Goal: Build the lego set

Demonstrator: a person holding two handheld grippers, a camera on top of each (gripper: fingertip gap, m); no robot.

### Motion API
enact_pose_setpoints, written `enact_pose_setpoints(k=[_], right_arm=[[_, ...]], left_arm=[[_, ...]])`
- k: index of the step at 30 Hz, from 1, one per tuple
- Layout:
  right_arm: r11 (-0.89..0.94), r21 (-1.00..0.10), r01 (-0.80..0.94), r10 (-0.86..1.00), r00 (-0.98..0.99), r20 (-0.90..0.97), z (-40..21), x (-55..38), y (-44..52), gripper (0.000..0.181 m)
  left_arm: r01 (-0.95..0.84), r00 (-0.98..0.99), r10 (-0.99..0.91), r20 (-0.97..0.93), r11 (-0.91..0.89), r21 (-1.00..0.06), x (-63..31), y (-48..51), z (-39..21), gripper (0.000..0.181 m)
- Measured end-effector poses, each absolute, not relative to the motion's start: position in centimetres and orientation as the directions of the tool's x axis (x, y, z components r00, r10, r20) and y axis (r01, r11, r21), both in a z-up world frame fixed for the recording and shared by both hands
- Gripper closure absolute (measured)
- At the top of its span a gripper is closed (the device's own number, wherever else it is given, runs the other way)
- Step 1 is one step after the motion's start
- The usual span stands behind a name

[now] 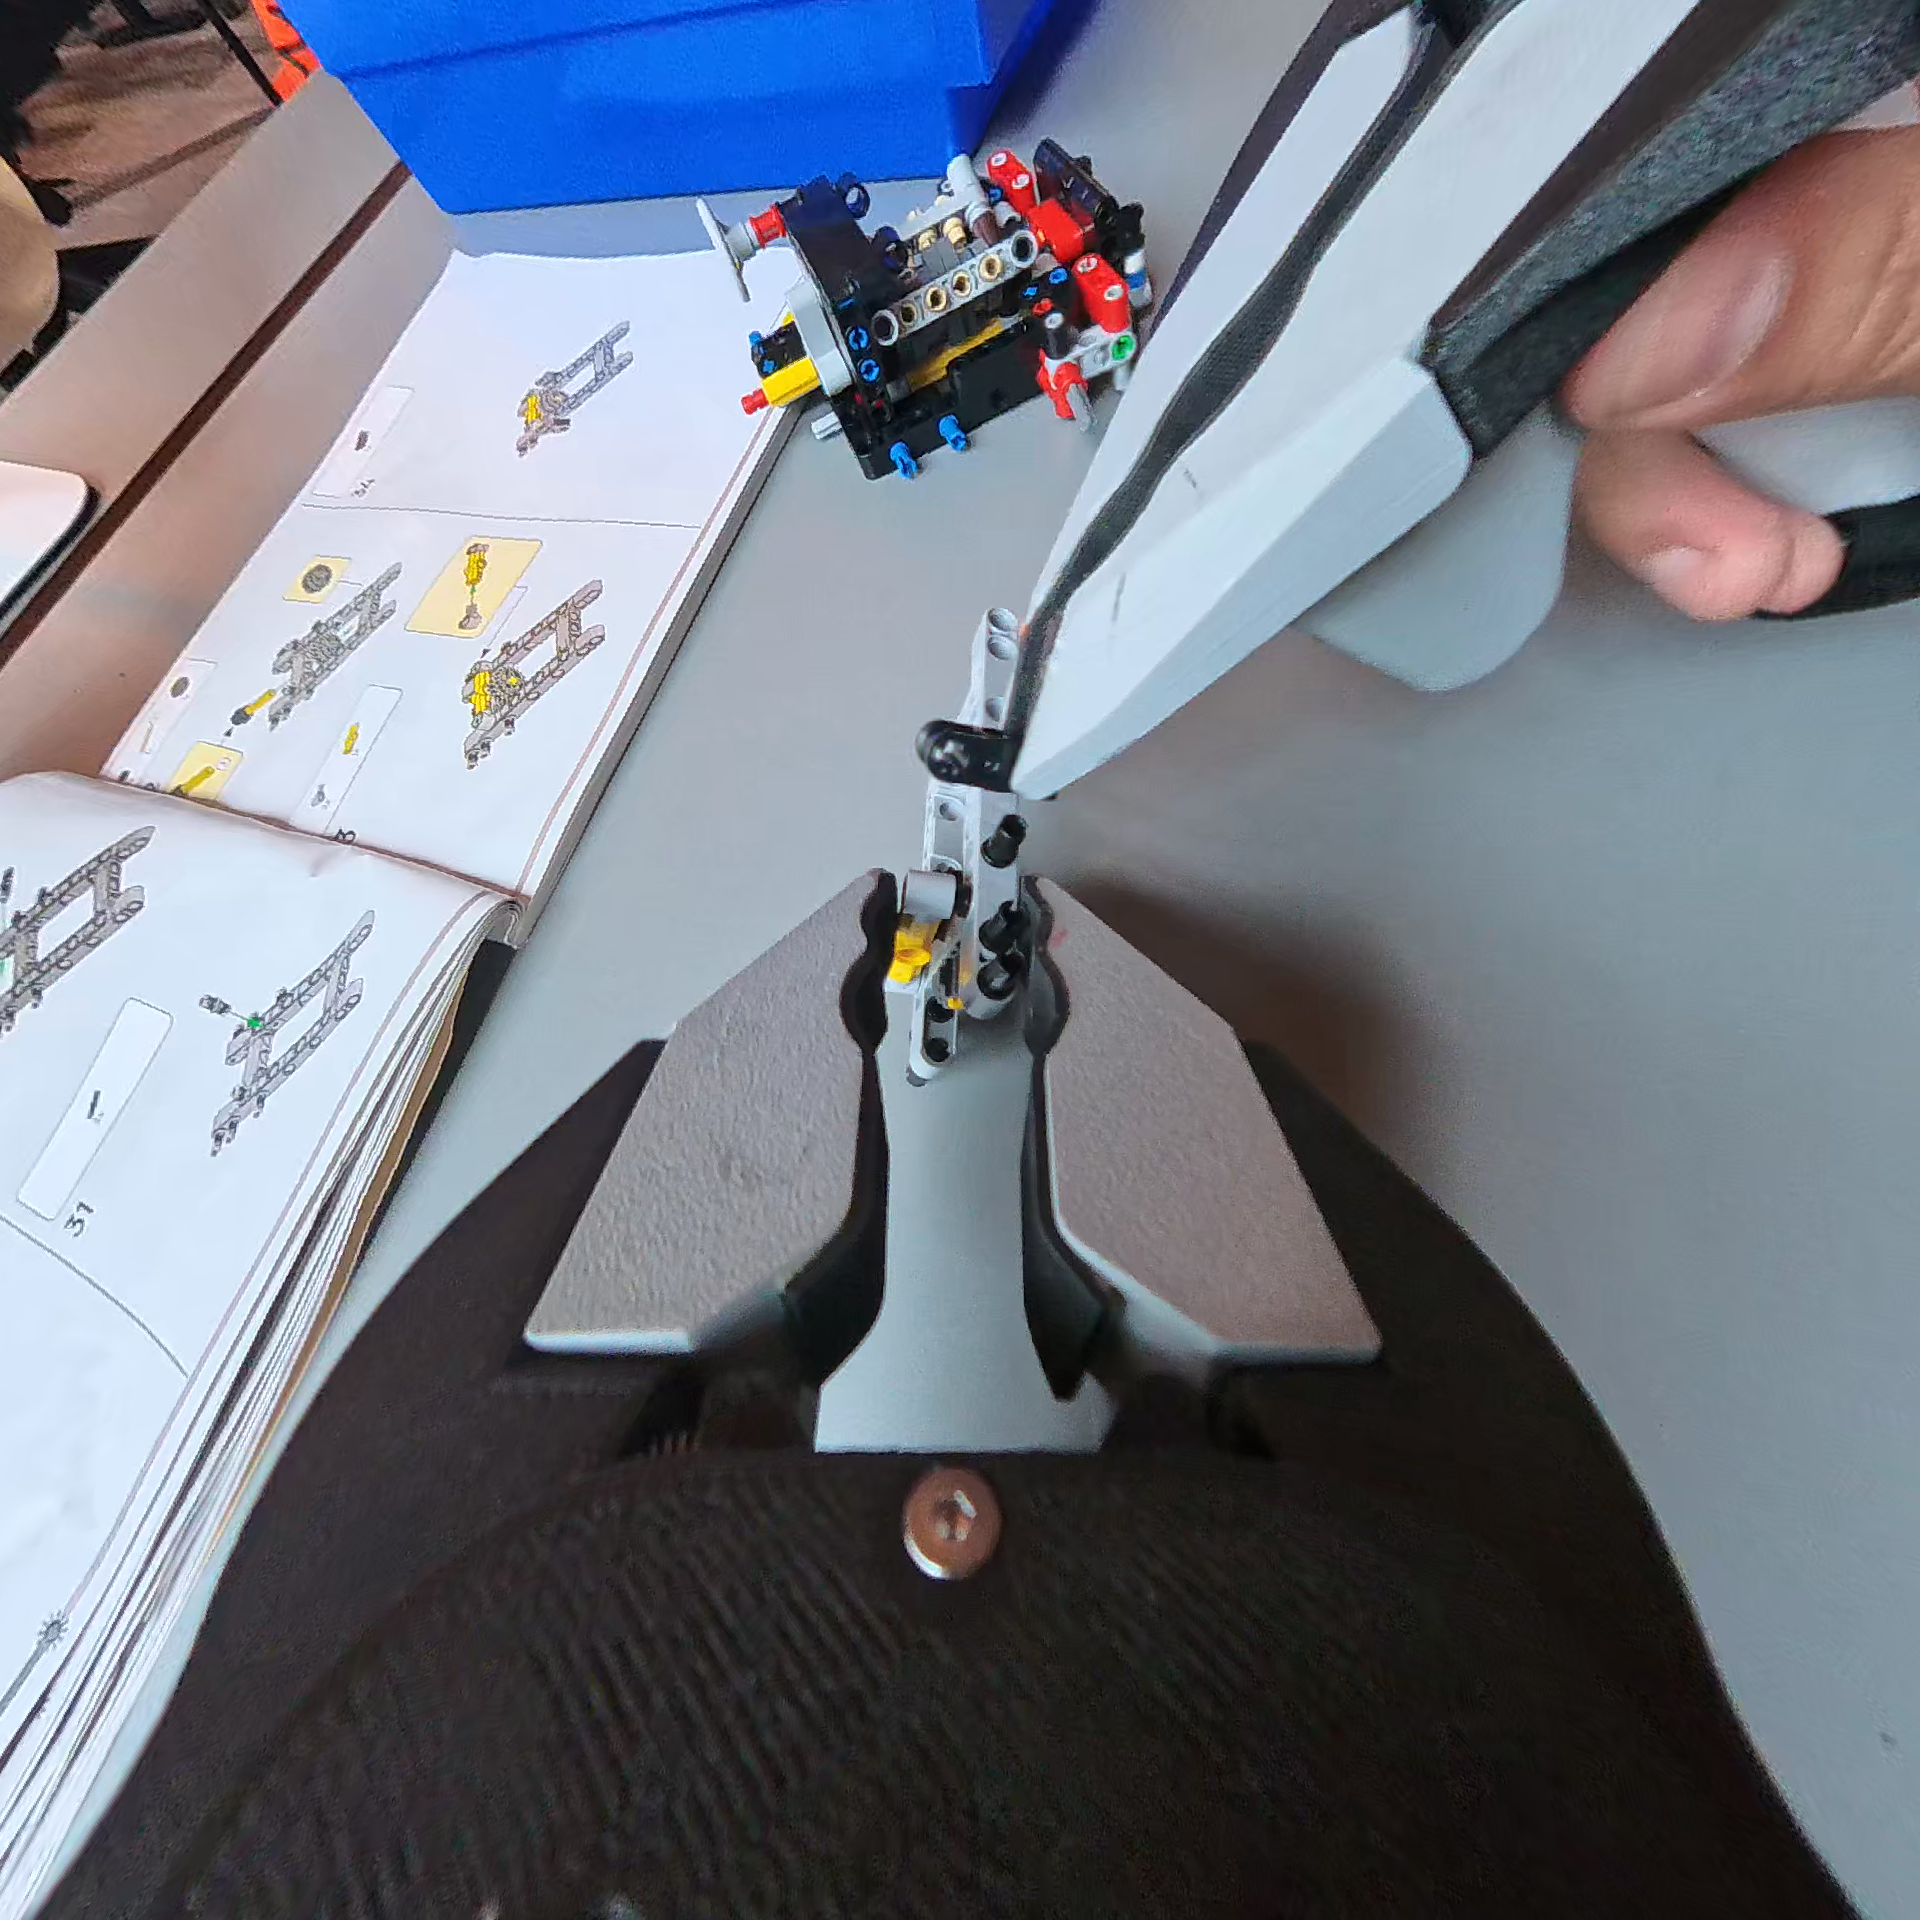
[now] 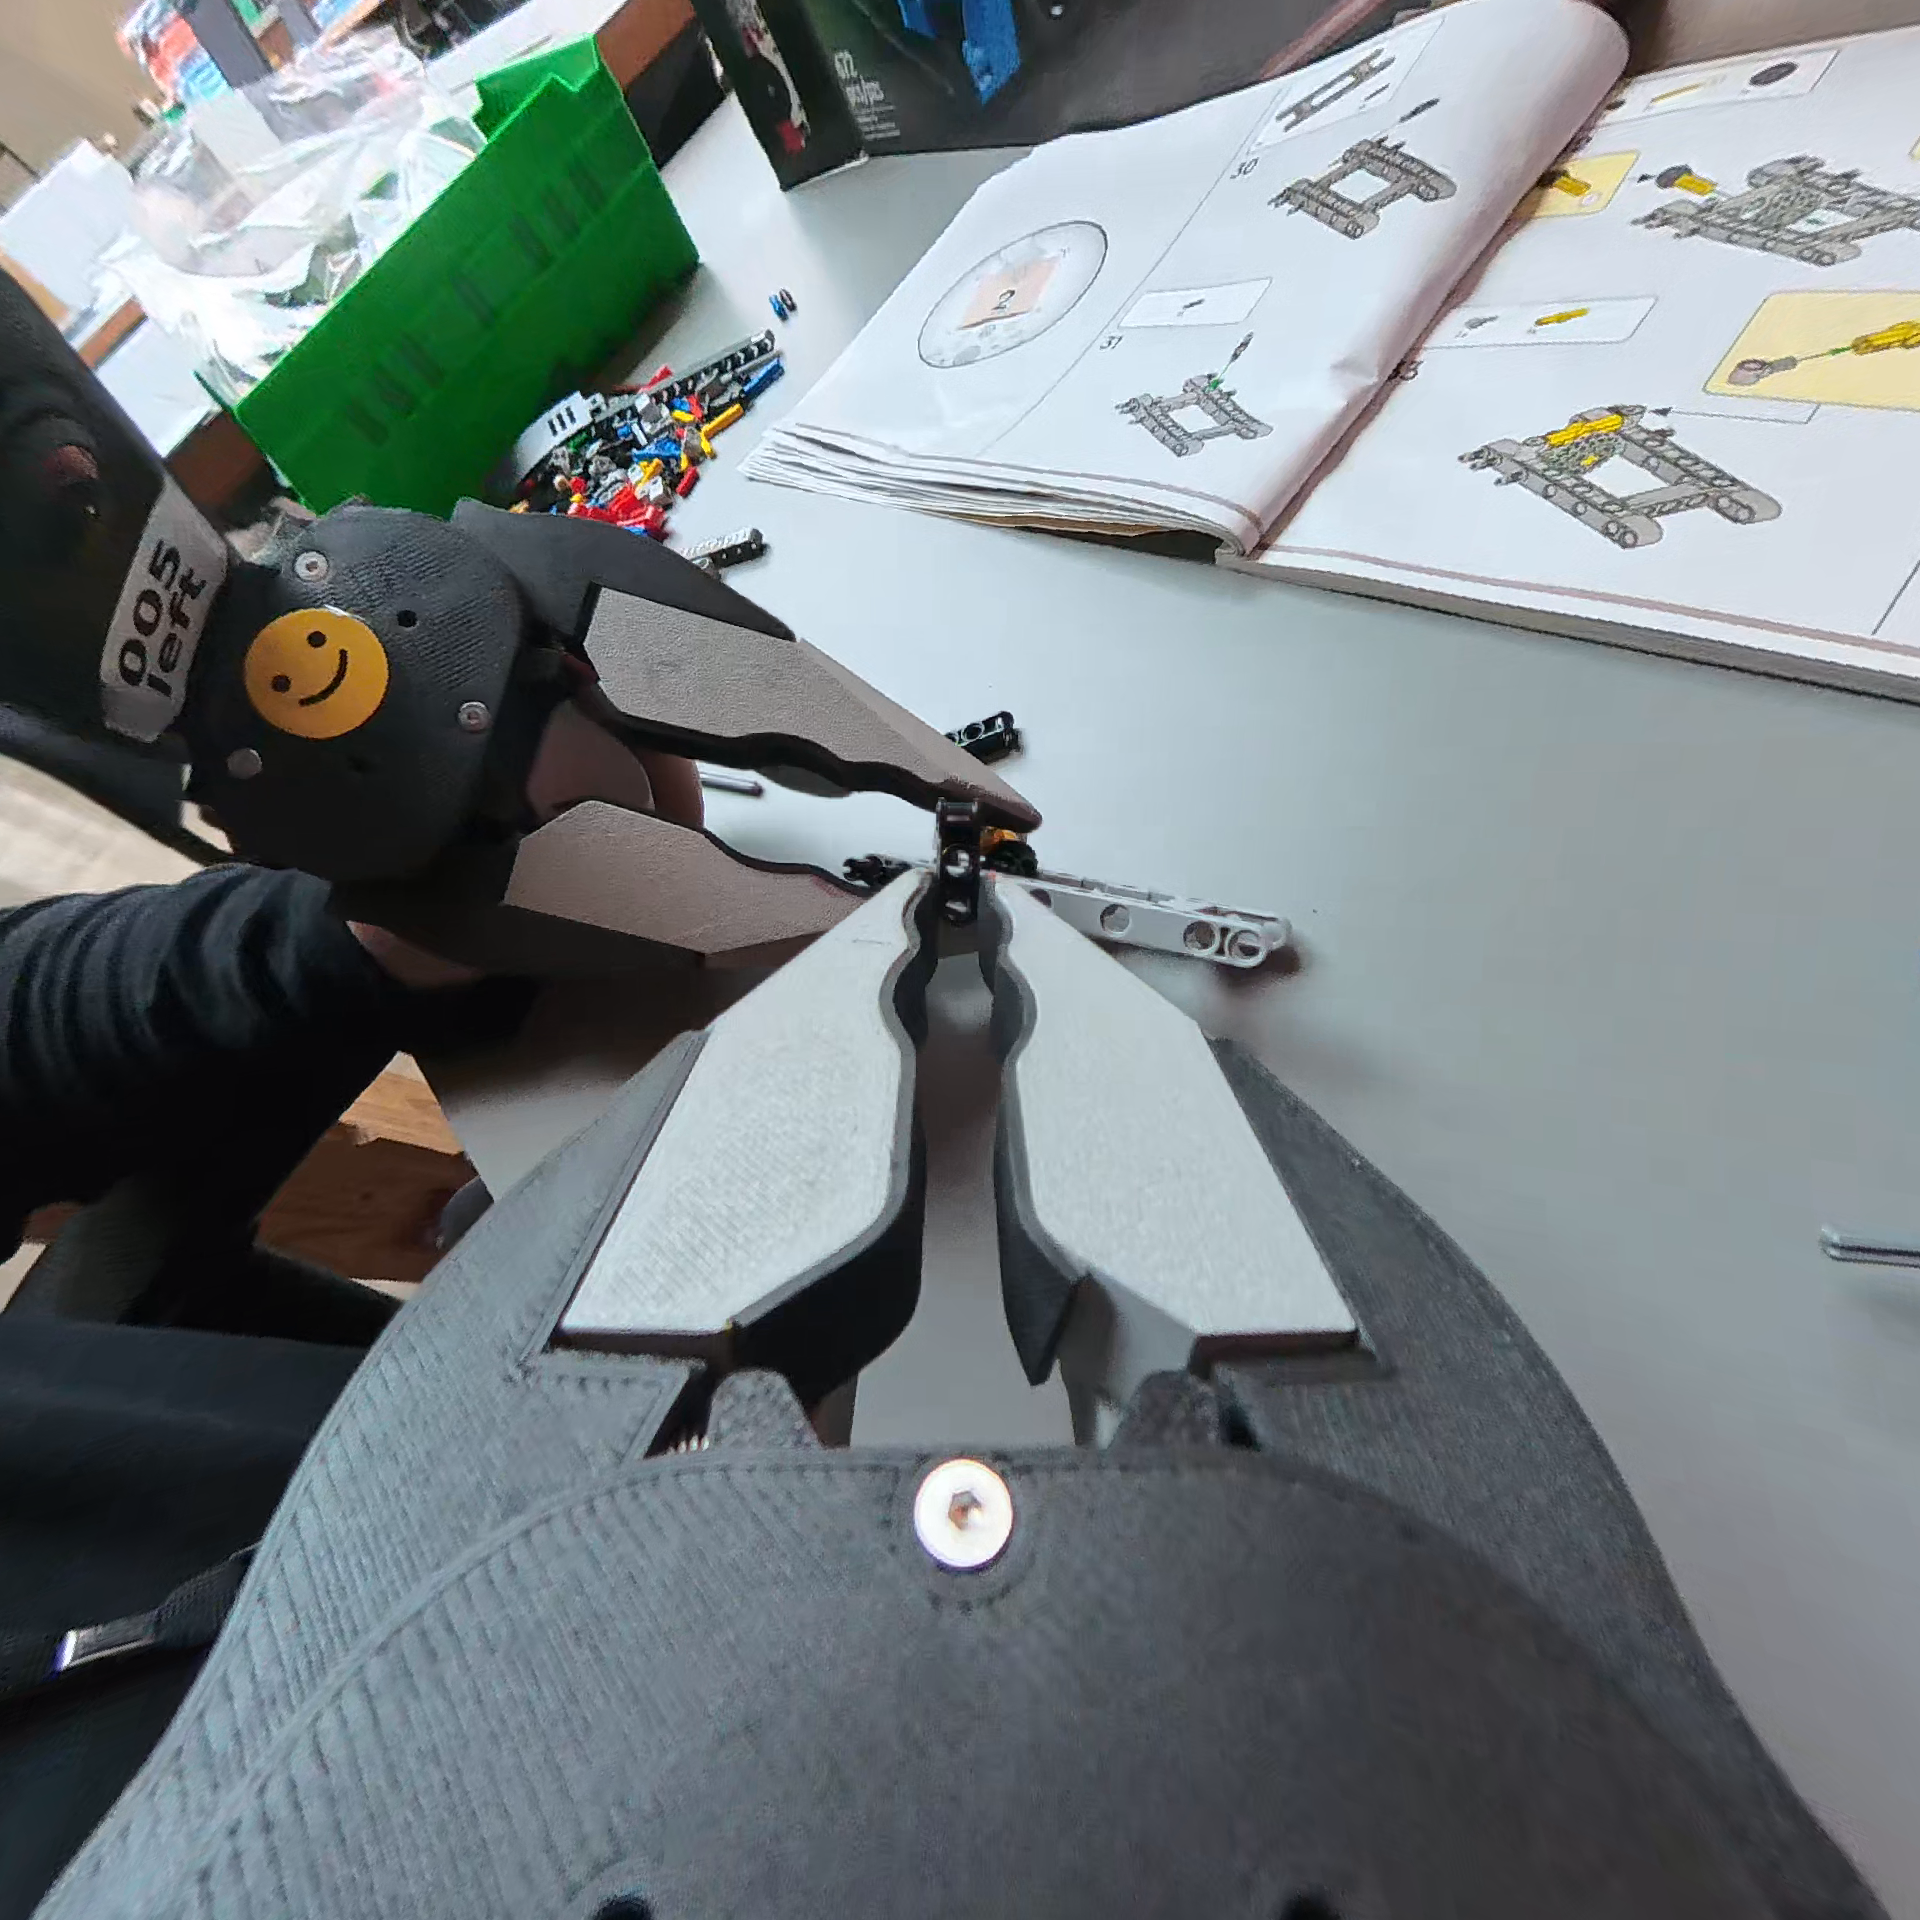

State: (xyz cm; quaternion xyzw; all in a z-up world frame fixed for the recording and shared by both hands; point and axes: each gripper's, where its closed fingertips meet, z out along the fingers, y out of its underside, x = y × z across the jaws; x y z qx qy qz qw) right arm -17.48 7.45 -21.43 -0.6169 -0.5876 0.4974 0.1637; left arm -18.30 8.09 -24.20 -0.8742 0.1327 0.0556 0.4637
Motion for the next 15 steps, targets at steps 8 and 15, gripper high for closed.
enact_pose_setpoints(k=[8,15], right_arm=[[-0.228,-0.763,0.605,0.908,-0.151,-0.392,-21.7,-18.3,7.2,0.177],[-0.093,-0.731,0.675,0.952,-0.154,-0.264,-21.7,-18.6,7.2,0.177]], left_arm=[[-0.215,0.975,-0.173,-0.142,-0.541,-0.813,-18.5,8.0,-24.1,0.161],[-0.189,0.979,-0.17,-0.113,-0.547,-0.815,-18.8,8.1,-24.1,0.161]])
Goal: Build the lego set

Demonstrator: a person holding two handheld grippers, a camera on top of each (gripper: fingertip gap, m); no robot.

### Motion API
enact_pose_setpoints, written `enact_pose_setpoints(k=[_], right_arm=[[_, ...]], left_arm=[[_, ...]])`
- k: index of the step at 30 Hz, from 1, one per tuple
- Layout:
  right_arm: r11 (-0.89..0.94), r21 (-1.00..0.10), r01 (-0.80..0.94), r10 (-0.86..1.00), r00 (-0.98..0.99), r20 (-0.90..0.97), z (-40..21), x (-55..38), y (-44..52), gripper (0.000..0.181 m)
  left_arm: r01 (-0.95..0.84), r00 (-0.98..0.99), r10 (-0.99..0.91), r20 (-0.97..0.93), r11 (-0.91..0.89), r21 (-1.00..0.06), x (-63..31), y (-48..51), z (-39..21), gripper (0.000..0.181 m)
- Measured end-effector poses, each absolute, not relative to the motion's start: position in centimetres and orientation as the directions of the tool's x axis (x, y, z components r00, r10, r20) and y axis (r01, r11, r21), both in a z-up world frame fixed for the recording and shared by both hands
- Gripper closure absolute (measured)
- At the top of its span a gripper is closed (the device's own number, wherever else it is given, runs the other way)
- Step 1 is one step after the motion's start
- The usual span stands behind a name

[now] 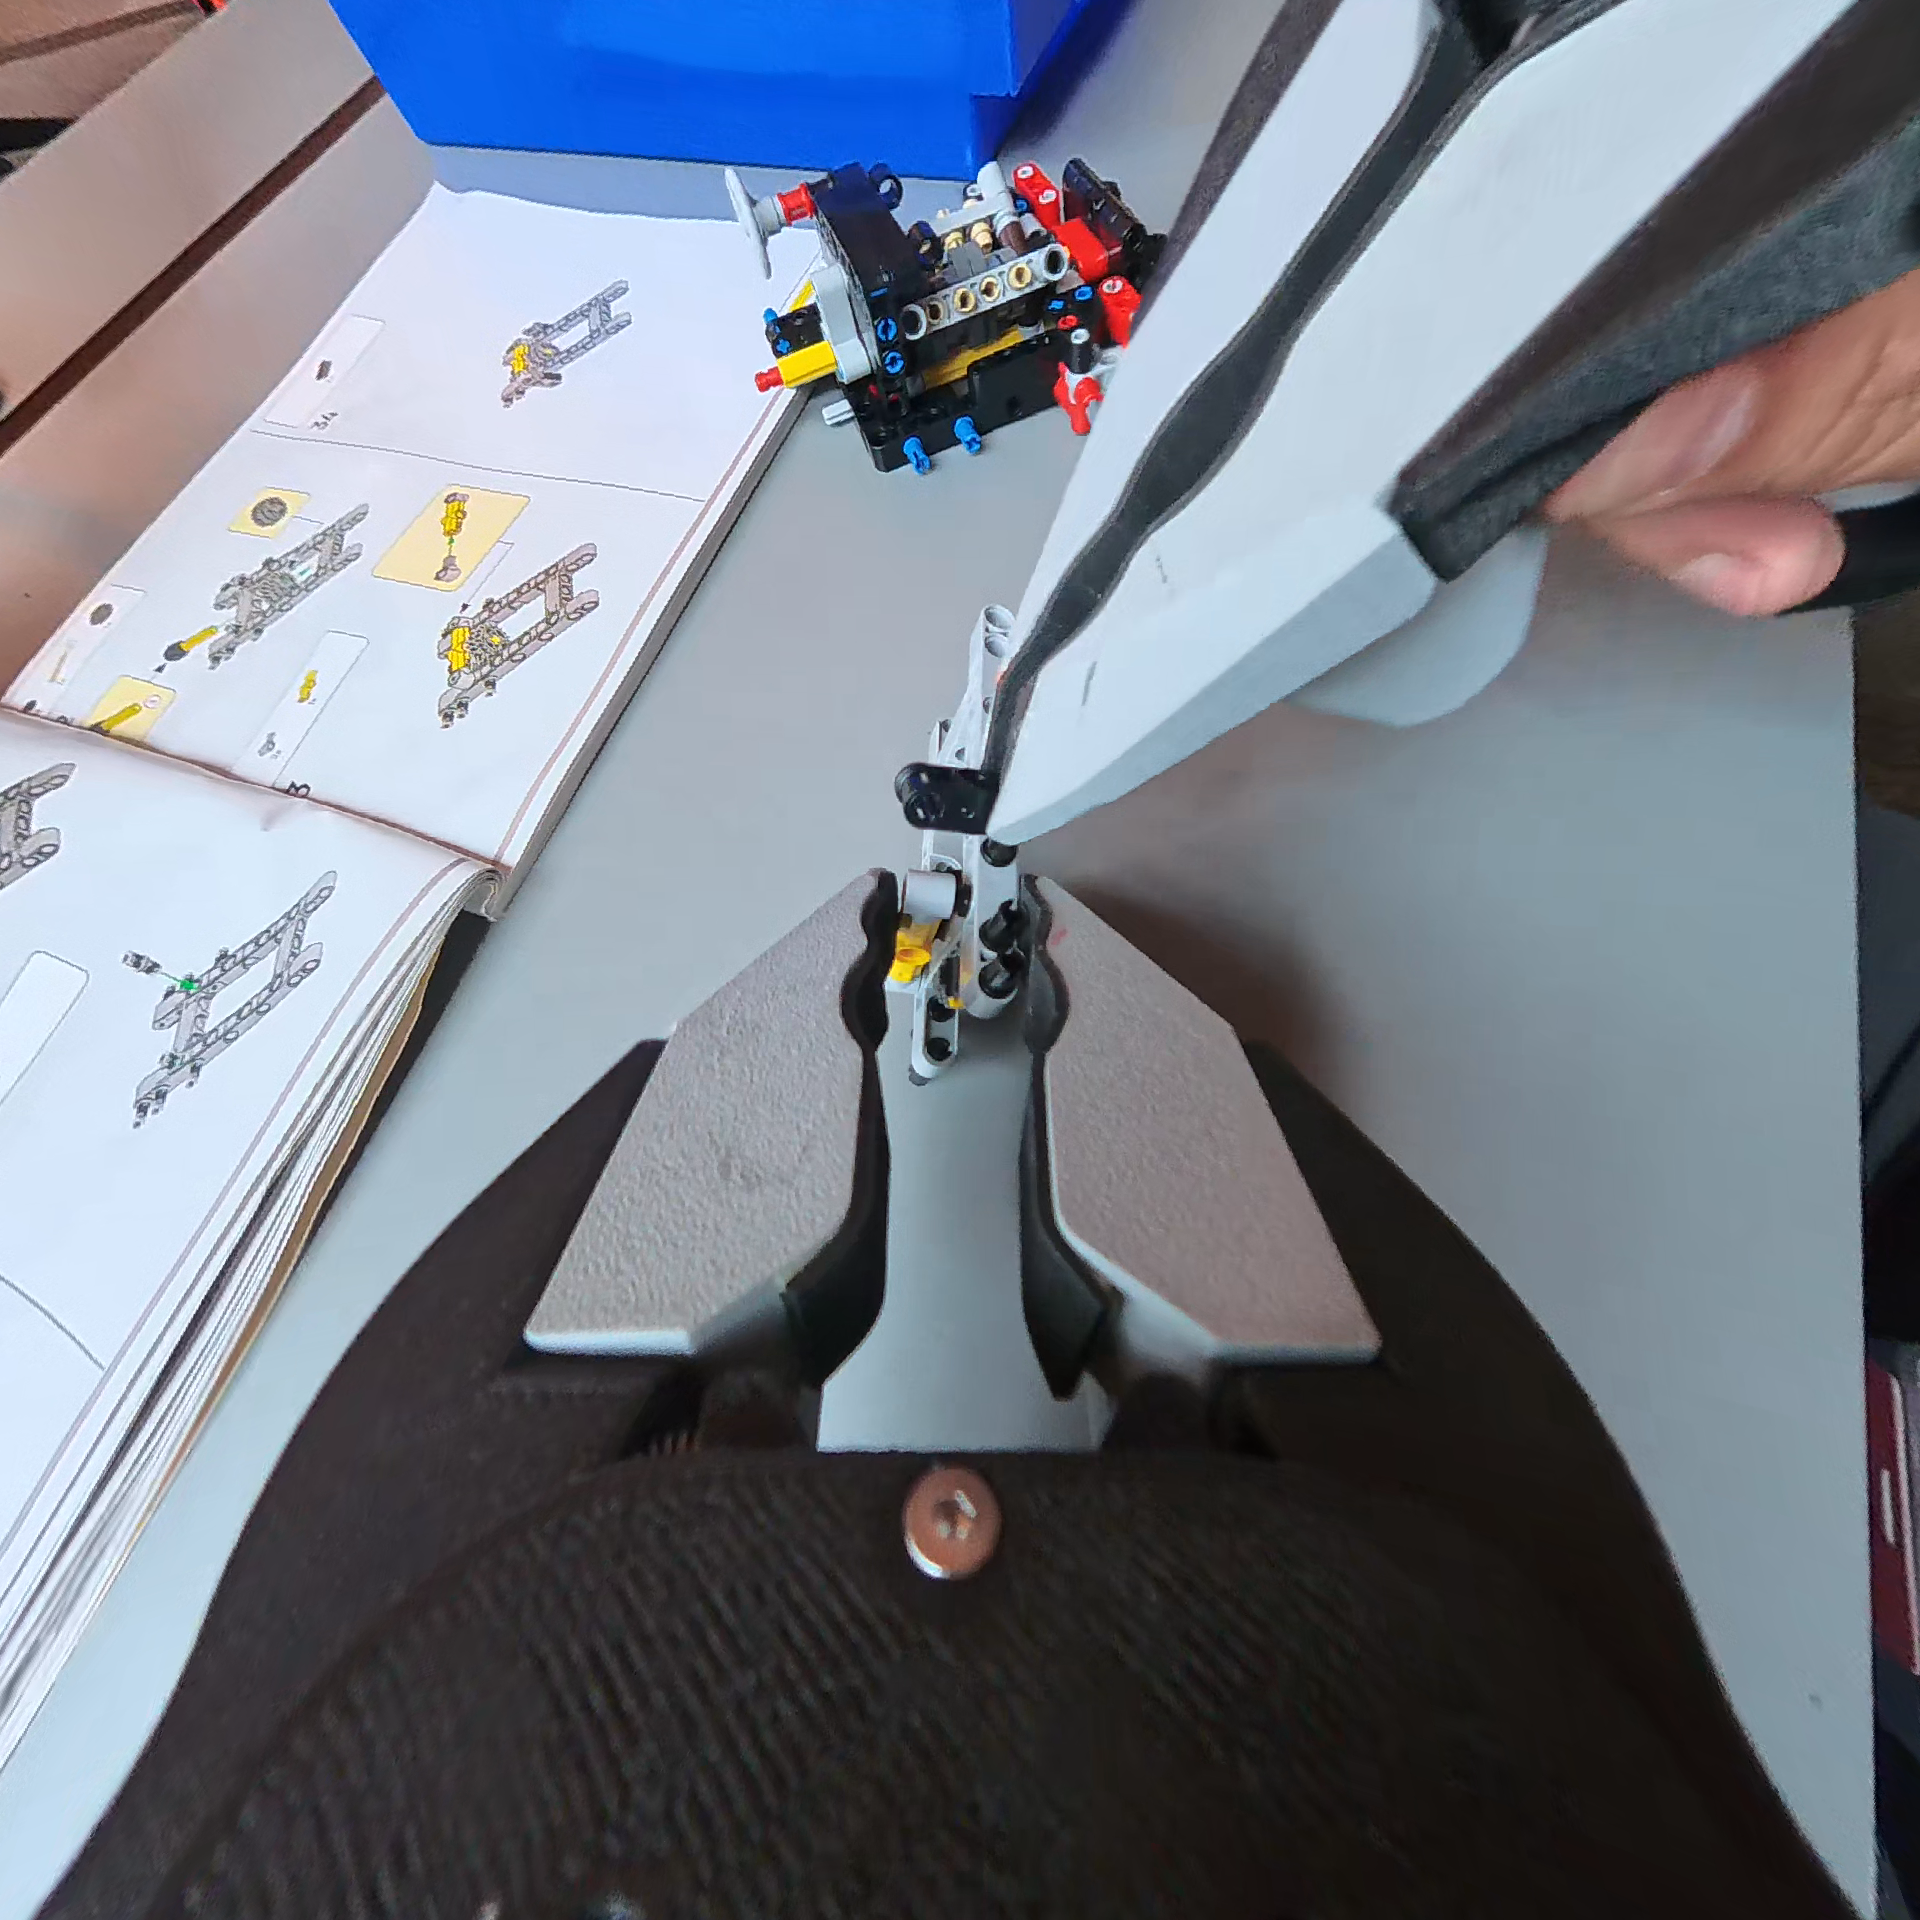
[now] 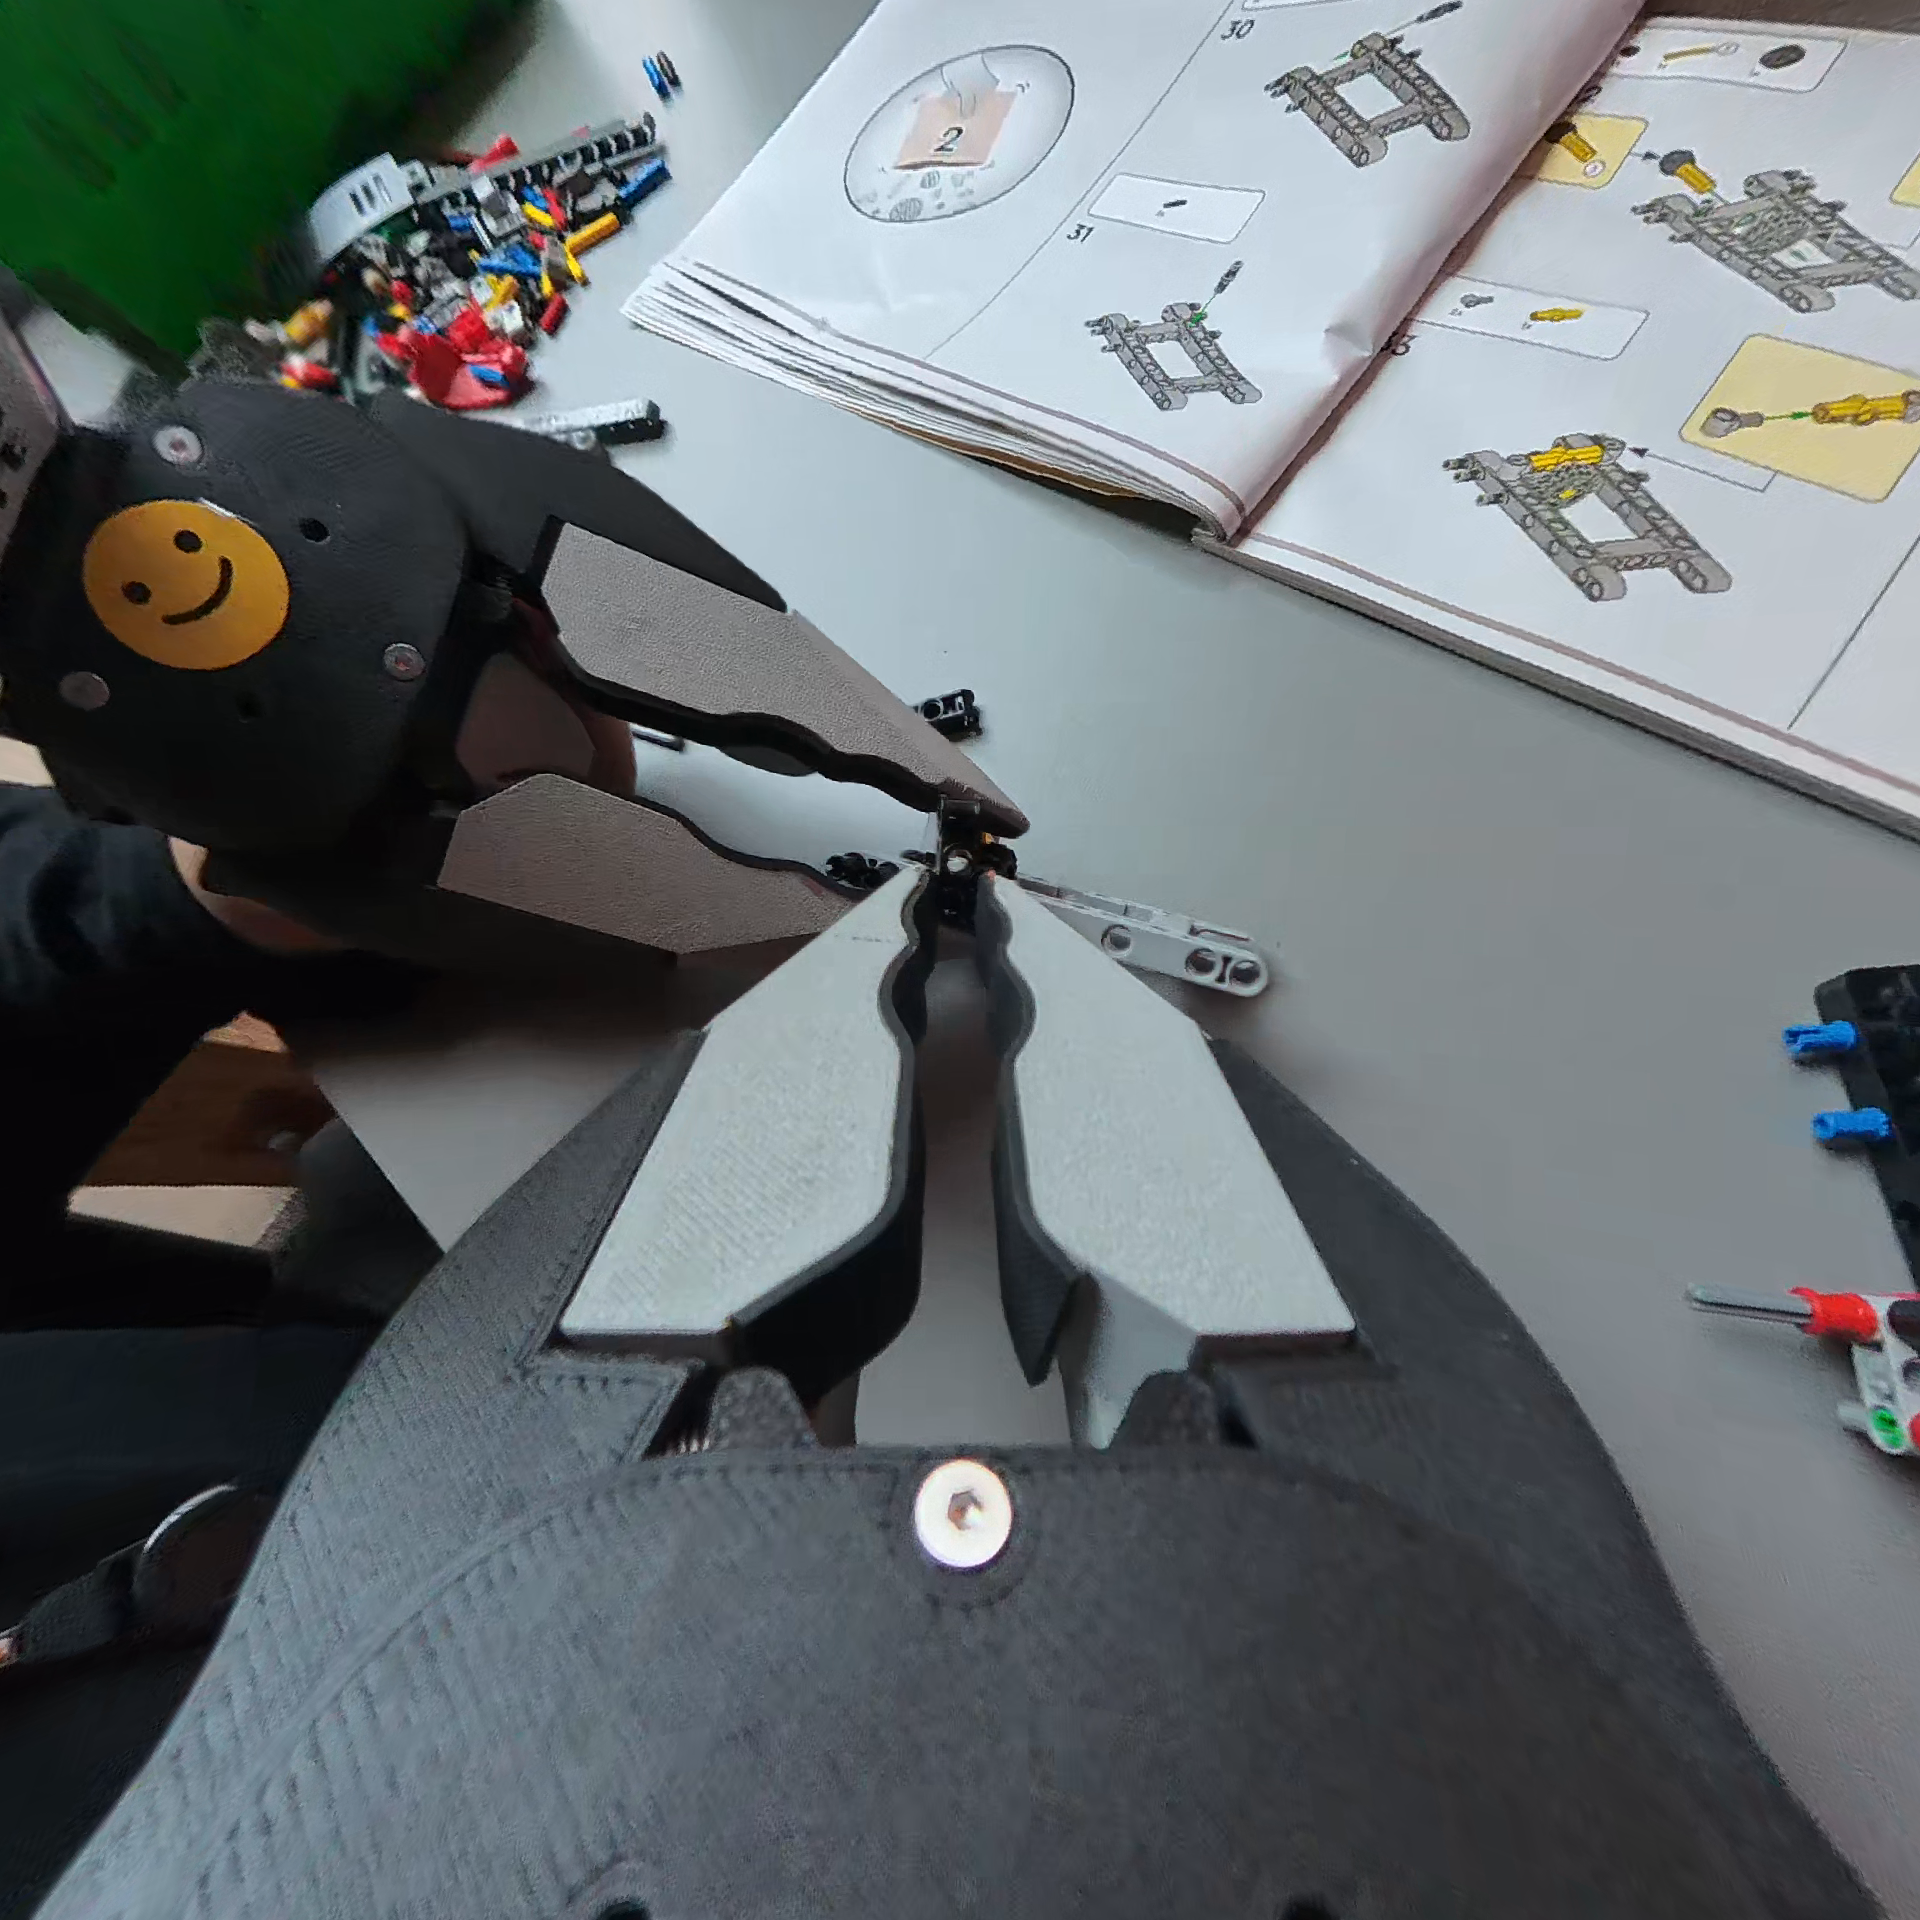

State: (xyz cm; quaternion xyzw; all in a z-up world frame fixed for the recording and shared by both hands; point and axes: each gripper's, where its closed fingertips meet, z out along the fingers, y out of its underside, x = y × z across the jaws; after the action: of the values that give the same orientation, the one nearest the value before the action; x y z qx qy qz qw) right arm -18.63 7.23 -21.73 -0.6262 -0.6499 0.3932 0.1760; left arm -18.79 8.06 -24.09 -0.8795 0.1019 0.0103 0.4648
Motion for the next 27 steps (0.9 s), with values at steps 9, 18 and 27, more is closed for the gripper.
enact_pose_setpoints(k=[9,18,27], right_arm=[[0.091,-0.691,0.717,0.971,-0.218,-0.097,-21.7,-19.7,7.1,0.177],[0.161,-0.733,0.661,0.964,-0.263,-0.026,-21.6,-20.2,7.0,0.177],[-0.017,-0.766,0.643,0.992,-0.084,-0.092,-21.7,-20.8,8.0,0.177]], left_arm=[[-0.086,0.985,-0.172,0.01,-0.545,-0.834,-19.5,8.0,-24.0,0.161],[-0.027,0.983,-0.166,0.078,-0.548,-0.836,-19.8,8.0,-24.0,0.162],[0.006,0.996,-0.075,0.056,-0.548,-0.836,-20.5,8.7,-24.0,0.162]])
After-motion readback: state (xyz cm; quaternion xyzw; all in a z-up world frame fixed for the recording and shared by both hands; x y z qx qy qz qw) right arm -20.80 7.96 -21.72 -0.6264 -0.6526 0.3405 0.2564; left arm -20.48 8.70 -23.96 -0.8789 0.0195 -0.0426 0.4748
